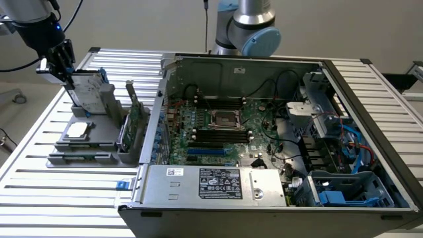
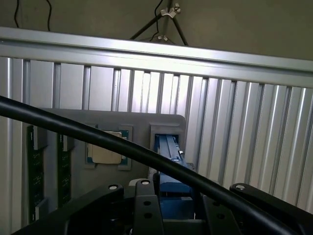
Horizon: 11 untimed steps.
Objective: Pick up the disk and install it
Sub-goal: 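Pick up the disk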
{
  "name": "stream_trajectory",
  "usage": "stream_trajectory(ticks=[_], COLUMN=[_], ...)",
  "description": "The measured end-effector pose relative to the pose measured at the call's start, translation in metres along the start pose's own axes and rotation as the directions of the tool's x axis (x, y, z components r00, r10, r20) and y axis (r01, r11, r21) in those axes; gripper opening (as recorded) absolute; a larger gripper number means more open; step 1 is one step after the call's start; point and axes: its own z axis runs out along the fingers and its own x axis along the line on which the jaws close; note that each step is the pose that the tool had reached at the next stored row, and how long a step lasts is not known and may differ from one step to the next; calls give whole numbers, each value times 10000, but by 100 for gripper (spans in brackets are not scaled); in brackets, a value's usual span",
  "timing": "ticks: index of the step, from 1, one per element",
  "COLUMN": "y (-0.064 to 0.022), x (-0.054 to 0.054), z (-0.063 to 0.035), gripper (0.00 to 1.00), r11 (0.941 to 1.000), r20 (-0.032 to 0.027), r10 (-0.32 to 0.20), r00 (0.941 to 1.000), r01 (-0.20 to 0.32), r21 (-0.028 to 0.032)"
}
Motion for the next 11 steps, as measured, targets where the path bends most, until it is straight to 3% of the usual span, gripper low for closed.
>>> stream_trajectory(ticks=[11], y=[-5], x=[-2], z=[-71], gripper=[33], r11=[10000], r20=[7], r10=[0], r00=[10000], r01=[0], r21=[2])
